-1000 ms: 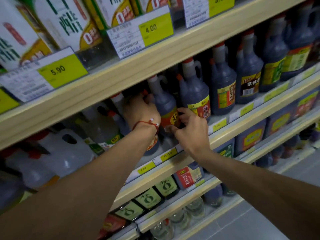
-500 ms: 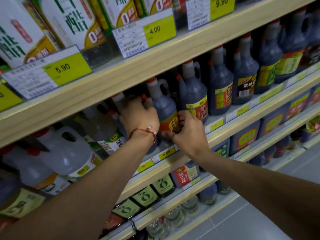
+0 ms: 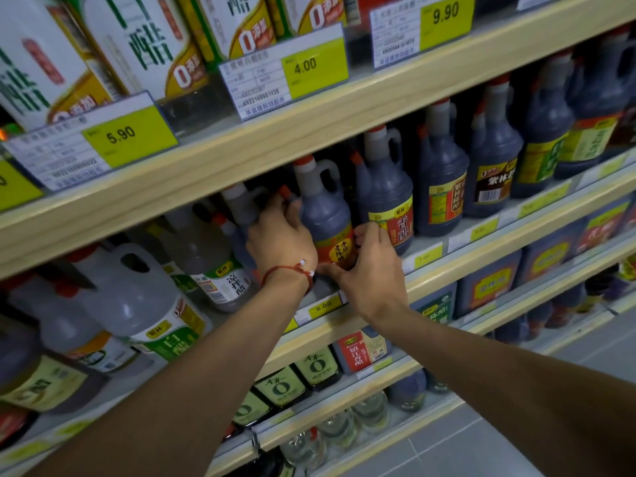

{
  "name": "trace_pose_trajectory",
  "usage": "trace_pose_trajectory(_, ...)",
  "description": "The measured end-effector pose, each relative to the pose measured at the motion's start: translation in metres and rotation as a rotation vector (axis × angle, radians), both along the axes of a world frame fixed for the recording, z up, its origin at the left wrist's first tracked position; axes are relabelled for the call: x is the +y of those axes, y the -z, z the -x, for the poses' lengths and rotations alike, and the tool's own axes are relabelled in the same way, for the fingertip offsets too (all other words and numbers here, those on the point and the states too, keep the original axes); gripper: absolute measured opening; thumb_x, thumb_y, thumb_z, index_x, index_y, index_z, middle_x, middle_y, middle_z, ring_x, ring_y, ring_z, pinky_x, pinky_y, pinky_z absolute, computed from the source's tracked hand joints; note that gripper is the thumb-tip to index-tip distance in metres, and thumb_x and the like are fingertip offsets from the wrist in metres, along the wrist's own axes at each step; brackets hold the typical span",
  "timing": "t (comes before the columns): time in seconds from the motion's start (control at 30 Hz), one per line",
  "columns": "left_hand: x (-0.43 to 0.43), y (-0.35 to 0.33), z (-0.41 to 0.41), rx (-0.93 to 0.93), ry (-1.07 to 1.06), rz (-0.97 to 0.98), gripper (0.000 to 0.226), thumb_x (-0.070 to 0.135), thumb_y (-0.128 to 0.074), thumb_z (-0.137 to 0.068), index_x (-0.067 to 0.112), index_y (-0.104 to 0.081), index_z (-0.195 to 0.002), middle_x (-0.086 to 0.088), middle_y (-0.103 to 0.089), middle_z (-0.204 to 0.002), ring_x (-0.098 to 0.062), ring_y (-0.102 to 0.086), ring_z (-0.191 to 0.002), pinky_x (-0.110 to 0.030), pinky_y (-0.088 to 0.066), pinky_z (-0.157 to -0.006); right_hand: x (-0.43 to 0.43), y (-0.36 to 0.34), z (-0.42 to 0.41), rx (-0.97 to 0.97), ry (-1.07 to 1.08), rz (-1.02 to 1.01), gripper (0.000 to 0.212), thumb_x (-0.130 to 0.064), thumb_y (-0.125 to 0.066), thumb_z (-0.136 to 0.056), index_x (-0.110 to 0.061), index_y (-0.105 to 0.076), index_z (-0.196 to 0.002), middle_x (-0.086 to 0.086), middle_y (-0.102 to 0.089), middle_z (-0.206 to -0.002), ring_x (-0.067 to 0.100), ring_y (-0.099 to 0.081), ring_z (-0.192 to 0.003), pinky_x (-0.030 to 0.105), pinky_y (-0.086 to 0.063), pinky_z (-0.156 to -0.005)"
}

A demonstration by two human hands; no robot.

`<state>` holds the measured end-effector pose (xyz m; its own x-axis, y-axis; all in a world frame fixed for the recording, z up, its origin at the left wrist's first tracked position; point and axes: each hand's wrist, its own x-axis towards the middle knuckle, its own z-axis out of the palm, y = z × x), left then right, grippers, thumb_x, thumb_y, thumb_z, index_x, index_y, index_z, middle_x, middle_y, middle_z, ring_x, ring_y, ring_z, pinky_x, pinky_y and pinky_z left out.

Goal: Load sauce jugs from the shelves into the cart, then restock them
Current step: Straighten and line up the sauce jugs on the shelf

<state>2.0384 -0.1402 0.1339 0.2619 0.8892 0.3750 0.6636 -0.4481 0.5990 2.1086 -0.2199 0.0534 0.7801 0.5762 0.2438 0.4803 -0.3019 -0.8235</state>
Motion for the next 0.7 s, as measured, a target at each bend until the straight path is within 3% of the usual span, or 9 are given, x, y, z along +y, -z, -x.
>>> trace_pose_trajectory(0.23,0.012,0.009,0.0,-0.049,0.037,-0.03,0.026,0.028,-0.053,-0.102,0.014,-0.066,-0.119,-0.017,-0.069,-0.115,-0.041,-0.059,-0.111,-0.038,-0.043,-0.083,-0.002,0.003,-0.004,0.032,-0.03,-0.011,0.067,-0.037,-0.092,-0.076,-0.017,-0.049,-0.123,0.002,-0.056,-0.125,0.023,-0.06,-0.111,0.043,-0.053,-0.097)
trace_pose_trajectory(0.4,0.017,0.019,-0.008,-0.113,0.102,-0.003,0.034,0.011,-0.054,-0.099,0.009,-0.059,-0.132,-0.014,-0.067,-0.126,-0.033,-0.058,-0.122,-0.035,-0.046,-0.097,-0.005,0.006,-0.008,0.034,-0.07,-0.032,0.058,-0.028,-0.089,-0.081,-0.015,-0.051,-0.123,0.003,-0.055,-0.125,0.021,-0.058,-0.109,0.041,-0.053,-0.098)
trace_pose_trajectory(0.57,0.023,0.023,-0.01,-0.169,0.117,0.02,0.037,0.003,-0.054,-0.097,0.005,-0.058,-0.133,-0.016,-0.065,-0.128,-0.03,-0.058,-0.123,-0.032,-0.045,-0.1,-0.005,0.006,-0.013,0.053,-0.097,-0.036,0.052,-0.019,-0.085,-0.085,-0.013,-0.053,-0.125,0.005,-0.055,-0.127,0.023,-0.057,-0.113,0.043,-0.052,-0.101)
trace_pose_trajectory(0.63,0.021,0.026,-0.008,-0.244,0.148,0.049,0.04,-0.003,-0.055,-0.095,0.002,-0.056,-0.135,-0.016,-0.063,-0.132,-0.019,-0.056,-0.123,-0.02,-0.041,-0.094,-0.007,0.006,-0.013,0.054,-0.101,-0.057,0.049,-0.018,-0.083,-0.086,-0.013,-0.055,-0.126,0.004,-0.056,-0.126,0.022,-0.057,-0.112,0.043,-0.052,-0.101)
trace_pose_trajectory(0.7,0.01,0.028,-0.007,-0.399,0.186,0.116,0.048,-0.012,-0.054,-0.092,0.001,-0.053,-0.138,-0.015,-0.059,-0.137,-0.013,-0.054,-0.124,-0.021,-0.042,-0.097,-0.013,0.006,-0.014,0.055,-0.099,-0.082,0.046,-0.017,-0.081,-0.088,-0.013,-0.057,-0.126,0.002,-0.057,-0.125,0.019,-0.057,-0.112,0.041,-0.052,-0.101)
